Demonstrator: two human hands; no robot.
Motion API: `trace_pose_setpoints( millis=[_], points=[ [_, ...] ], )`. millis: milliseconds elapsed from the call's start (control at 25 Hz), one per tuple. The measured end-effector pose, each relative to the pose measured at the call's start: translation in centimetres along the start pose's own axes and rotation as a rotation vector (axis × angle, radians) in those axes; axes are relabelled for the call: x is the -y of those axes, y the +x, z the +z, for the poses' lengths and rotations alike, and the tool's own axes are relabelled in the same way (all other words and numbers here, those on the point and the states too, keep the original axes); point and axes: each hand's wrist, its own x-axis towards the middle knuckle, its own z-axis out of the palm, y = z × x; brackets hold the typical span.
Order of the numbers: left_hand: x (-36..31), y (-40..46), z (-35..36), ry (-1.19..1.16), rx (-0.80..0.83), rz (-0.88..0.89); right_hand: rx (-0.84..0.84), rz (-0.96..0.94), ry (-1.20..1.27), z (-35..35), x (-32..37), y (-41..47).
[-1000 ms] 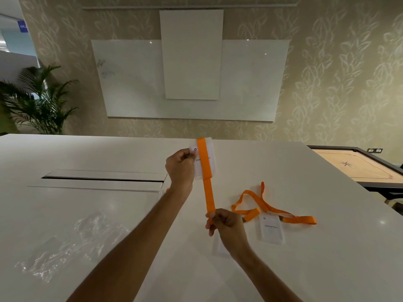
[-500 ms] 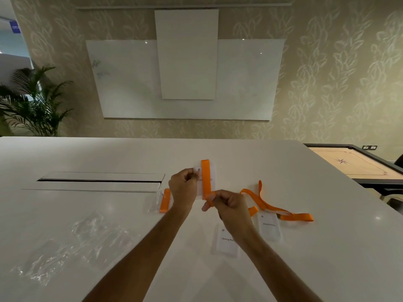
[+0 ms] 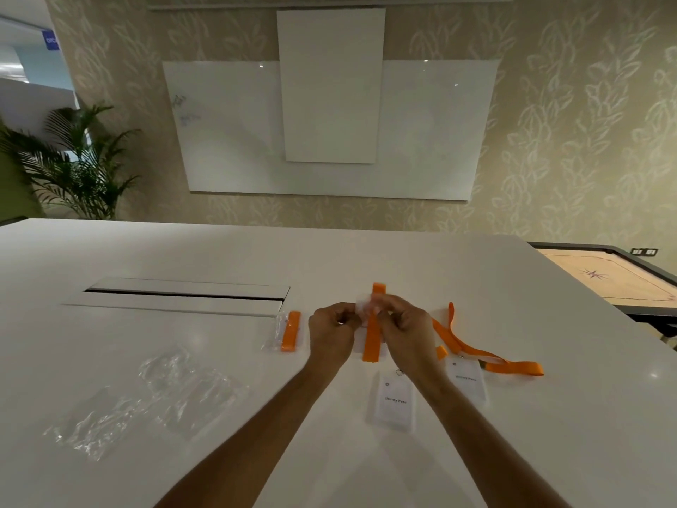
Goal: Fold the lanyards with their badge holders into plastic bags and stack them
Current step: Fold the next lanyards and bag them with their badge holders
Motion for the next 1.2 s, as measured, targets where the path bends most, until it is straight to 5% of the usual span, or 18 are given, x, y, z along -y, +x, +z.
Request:
trace_pose_setpoints(
  millis=[360,760,1000,1200],
  points=[
    [0.4,-0.1,-1.6,0.023,0.004,-0.006,0.070,-0.304,-0.332,0.4,-1.0,1.7],
    [2.2,0.5,-6.8,0.257,0.003,0.116,0.413,-0.247,-0.635,2.2,0.4,3.9],
    [2.4,0.8,-9.6,0.225,0.093,0.065,0.440,-0.288,-0.661,4.1,1.8,4.2],
    [2.6,1.8,-14.4,0.505,0.161,0.013,0.444,-0.273,-0.668,5.0,1.8,4.1]
  ],
)
